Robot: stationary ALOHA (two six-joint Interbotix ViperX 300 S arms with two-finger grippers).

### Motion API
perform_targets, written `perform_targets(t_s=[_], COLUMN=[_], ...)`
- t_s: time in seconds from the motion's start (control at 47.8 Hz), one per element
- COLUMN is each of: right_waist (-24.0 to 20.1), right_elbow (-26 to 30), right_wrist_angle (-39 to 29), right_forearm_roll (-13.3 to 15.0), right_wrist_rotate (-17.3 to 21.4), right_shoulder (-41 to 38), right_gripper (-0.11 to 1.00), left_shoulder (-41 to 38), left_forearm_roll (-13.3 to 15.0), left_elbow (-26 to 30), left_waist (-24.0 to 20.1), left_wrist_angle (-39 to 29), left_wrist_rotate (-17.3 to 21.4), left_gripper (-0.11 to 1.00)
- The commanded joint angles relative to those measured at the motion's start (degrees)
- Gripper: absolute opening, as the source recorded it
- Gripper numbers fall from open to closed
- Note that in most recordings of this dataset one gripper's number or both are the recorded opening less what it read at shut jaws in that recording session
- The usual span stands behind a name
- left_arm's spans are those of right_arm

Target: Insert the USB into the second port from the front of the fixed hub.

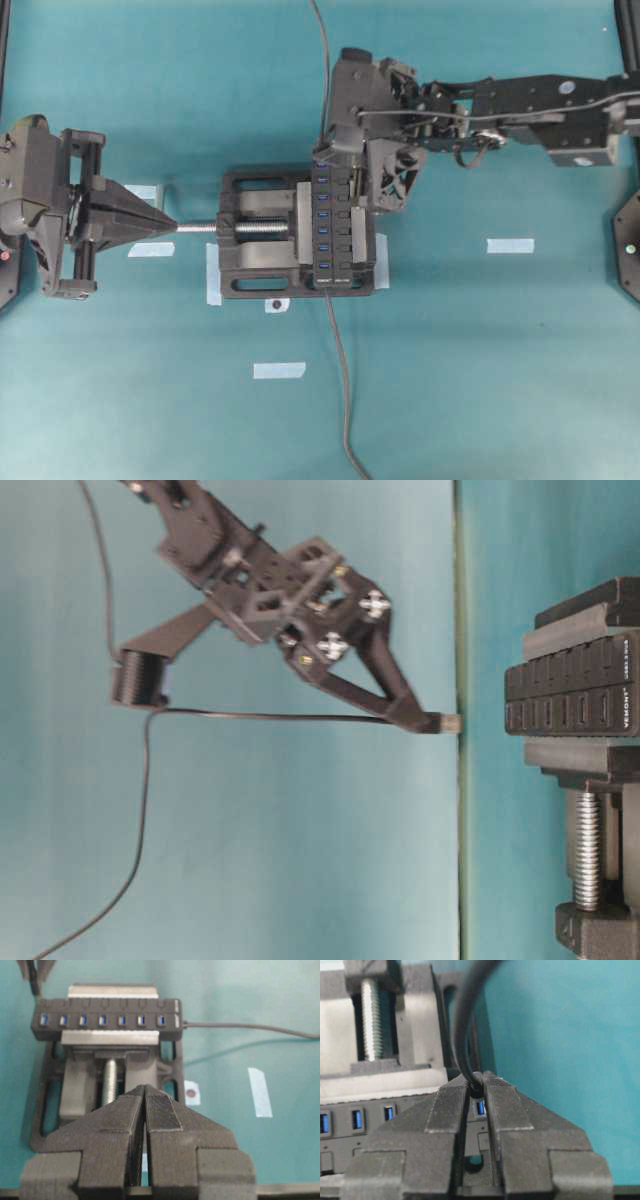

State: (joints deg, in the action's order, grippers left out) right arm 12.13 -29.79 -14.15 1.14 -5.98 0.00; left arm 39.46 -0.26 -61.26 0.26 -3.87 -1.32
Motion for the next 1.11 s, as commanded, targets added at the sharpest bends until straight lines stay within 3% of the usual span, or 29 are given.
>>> perform_targets(t_s=[0.0,0.627,1.088], right_waist=[-0.35,-2.9,-6.24], right_elbow=[1.41,1.85,1.58], right_wrist_angle=[-0.09,-2.46,-3.43], right_forearm_roll=[-0.09,-0.53,-0.53], right_wrist_rotate=[0.09,0.26,3.52], right_shoulder=[2.64,4.57,5.1], right_gripper=[0.06,0.06,0.06], left_shoulder=[0.09,0.09,0.09], left_forearm_roll=[0.0,-0.09,0.0], left_elbow=[0.88,0.97,0.88], left_waist=[0.09,0.09,0.09], left_wrist_angle=[0.35,0.35,0.35], left_wrist_rotate=[0.0,-0.09,-0.09], left_gripper=[0.0,0.0,0.0])
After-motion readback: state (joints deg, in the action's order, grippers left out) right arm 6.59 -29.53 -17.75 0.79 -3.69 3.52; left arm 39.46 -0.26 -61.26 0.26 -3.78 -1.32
